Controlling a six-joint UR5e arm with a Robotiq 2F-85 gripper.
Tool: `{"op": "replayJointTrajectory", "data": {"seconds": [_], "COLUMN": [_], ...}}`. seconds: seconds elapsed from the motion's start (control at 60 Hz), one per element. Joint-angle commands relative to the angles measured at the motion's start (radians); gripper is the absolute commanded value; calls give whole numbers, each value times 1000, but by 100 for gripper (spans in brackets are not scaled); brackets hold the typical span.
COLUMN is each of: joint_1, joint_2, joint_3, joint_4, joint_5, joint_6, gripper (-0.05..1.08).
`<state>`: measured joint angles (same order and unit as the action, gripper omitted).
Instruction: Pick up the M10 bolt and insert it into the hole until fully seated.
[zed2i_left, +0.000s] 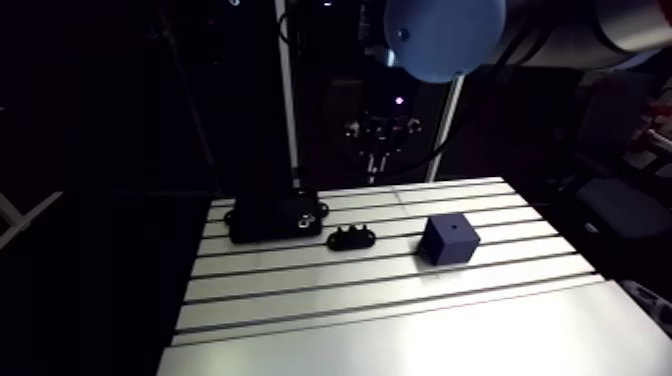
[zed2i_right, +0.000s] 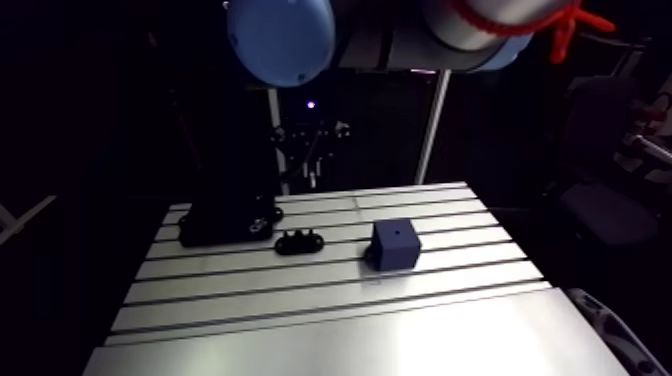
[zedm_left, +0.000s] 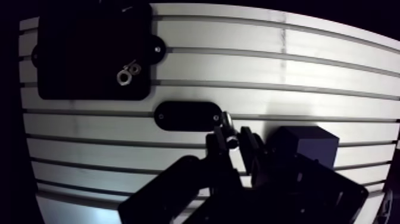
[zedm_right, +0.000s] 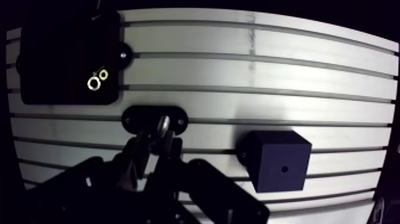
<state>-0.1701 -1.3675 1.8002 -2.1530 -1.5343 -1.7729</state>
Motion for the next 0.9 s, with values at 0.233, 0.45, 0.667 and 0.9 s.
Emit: {"op": "replayJointTrajectory", "data": {"seconds": [0.233,0.45,0.667,0.9], "joint_1": [-78,-125,-167,-193], "joint_2": [2,9,12,12], "joint_3": [-214,-250,-241,-230], "joint_4": [380,452,450,450], "joint_5": [-2,-10,-70,-71], "joint_6": [7,-6,-15,-36], "gripper": [107,107,108,108]}}
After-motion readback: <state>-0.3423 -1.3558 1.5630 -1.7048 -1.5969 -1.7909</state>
